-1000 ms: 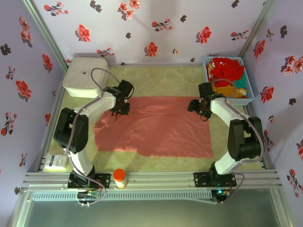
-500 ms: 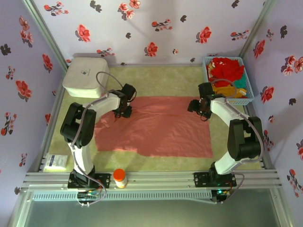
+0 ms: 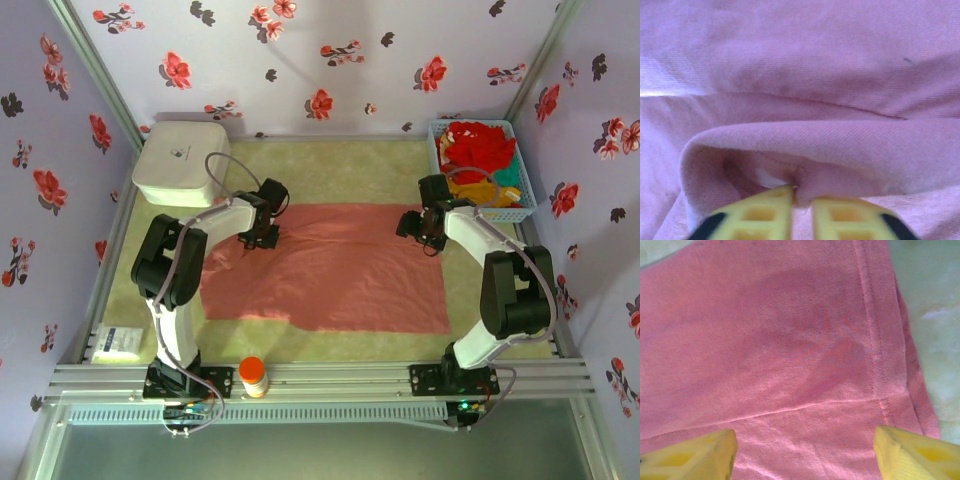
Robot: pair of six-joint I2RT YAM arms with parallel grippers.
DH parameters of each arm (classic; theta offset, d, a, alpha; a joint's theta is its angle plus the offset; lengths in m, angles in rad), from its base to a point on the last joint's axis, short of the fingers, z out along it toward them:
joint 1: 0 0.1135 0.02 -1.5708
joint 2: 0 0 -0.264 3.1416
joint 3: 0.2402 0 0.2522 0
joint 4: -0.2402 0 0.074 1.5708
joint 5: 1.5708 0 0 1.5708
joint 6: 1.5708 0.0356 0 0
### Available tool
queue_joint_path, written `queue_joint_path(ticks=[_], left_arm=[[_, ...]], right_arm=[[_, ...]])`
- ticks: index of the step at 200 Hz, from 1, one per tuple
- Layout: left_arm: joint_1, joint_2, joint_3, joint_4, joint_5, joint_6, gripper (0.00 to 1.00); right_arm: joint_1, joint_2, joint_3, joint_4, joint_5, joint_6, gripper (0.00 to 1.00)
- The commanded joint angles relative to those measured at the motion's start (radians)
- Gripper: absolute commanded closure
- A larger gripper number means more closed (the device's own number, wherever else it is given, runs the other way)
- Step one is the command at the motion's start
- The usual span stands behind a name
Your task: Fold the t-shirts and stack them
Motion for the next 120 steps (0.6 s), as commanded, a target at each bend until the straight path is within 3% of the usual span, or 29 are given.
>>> queue_joint_path(ticks=[1, 65, 120], left_arm=[[-0.011, -0.009, 0.027, -0.064, -0.028, -0.011, 0.94], [-0.093, -0.036, 0.084, -0.343, -0.031, -0.103, 0.99], [-0.195, -0.020, 0.158, -0.556, -0.038, -0.231, 0.97]], right_arm=[[0.004, 0.011, -0.010, 0.002, 0.010, -0.007, 0.28], [0.005, 0.064, 0.001, 0.011, 0.044, 0.008, 0.28], [0.005, 0.118, 0.015, 0.023, 0.050, 0.016, 0.28]])
